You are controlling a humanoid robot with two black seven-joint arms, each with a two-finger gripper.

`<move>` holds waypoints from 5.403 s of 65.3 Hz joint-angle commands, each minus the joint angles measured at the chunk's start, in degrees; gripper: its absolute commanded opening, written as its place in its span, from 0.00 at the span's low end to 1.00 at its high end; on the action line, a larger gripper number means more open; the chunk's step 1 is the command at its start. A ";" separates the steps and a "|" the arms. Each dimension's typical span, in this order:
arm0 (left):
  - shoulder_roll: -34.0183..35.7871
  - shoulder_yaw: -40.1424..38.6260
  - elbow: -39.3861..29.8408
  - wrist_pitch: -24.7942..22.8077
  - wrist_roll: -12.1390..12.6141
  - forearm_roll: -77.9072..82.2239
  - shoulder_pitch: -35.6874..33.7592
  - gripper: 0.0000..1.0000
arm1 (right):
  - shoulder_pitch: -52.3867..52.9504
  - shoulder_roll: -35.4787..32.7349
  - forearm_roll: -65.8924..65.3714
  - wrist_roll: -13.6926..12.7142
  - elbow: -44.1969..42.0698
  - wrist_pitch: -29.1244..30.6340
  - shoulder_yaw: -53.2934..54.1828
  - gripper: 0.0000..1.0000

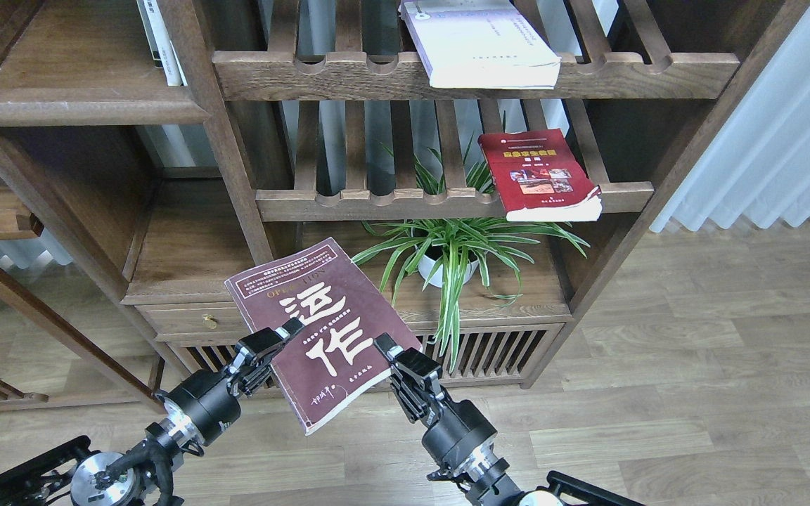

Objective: Organize books on shelf

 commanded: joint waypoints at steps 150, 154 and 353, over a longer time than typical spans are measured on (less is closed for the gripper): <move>27.53 -12.46 -9.35 -0.01 15.59 21.87 -11.59 0.00 | 1.74 1.57 -1.50 0.04 -9.96 0.00 11.48 0.96; 27.79 -13.17 -9.26 -0.01 15.59 21.17 -11.59 0.00 | 1.92 1.48 -1.93 0.04 -10.23 0.00 11.48 0.96; 29.12 -30.30 15.53 -0.01 12.69 24.50 -38.66 0.00 | 4.64 3.50 -3.34 -0.05 -13.04 0.00 11.04 0.98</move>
